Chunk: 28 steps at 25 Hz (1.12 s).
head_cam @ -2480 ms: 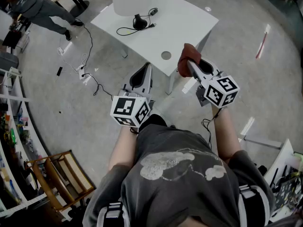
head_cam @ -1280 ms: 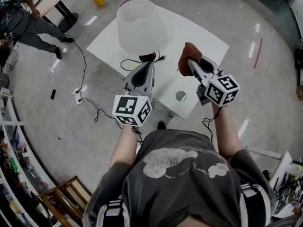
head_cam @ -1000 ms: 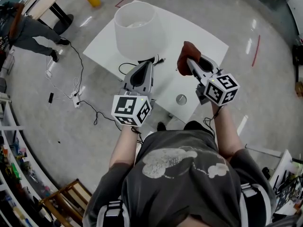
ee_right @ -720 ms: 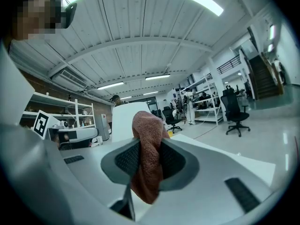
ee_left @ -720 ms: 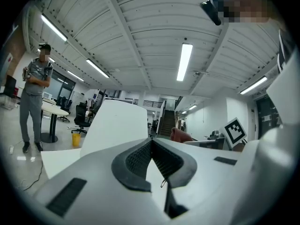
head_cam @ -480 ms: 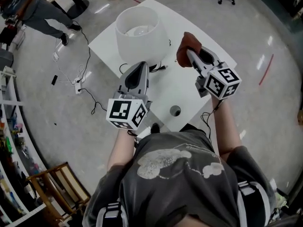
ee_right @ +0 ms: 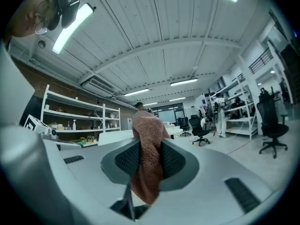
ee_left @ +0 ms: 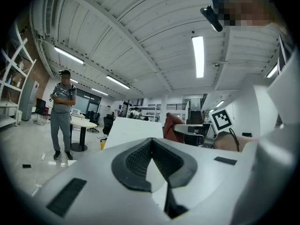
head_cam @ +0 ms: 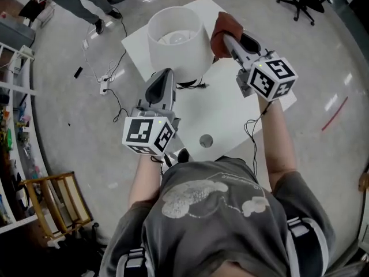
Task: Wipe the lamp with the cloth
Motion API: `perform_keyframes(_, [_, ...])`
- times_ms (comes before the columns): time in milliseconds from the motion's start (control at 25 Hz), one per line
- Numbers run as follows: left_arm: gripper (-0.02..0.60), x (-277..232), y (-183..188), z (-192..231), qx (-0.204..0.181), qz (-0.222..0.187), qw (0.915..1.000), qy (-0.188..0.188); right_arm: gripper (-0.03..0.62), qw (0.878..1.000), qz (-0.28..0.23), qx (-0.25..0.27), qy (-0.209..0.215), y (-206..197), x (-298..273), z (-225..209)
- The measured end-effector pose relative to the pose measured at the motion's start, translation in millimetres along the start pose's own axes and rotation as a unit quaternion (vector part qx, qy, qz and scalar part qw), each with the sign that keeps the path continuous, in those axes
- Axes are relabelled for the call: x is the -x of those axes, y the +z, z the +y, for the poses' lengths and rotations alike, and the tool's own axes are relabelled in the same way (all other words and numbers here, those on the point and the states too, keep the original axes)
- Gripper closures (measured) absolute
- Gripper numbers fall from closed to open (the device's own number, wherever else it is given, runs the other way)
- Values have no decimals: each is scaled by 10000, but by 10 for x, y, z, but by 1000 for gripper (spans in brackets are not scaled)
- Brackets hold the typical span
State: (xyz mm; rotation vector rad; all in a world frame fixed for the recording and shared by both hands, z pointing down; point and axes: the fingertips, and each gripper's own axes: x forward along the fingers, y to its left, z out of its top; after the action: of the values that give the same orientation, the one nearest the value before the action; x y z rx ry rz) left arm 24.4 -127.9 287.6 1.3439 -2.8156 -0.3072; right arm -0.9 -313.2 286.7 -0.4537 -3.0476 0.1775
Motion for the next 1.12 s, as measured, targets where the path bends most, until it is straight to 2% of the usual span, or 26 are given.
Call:
perform_keyframes(320, [574, -36, 76, 20, -128, -152, 9985, 511, 502, 9968, 139, 433, 660, 143, -447, 1])
perform_keyframes(560, [574, -71, 12, 107, -125, -117, 9961, 869, 502, 9931, 482, 437, 973, -109, -669, -51])
perform_keyframes(840, [574, -93, -155, 117, -89, 57, 9941, 1081, 502, 9912, 924, 132, 941, -630, -705, -272])
perform_keyframes(1120, [574, -61, -309, 166, -26, 228, 9924, 1211, 502, 9881, 1350, -233, 693, -1199, -646, -486])
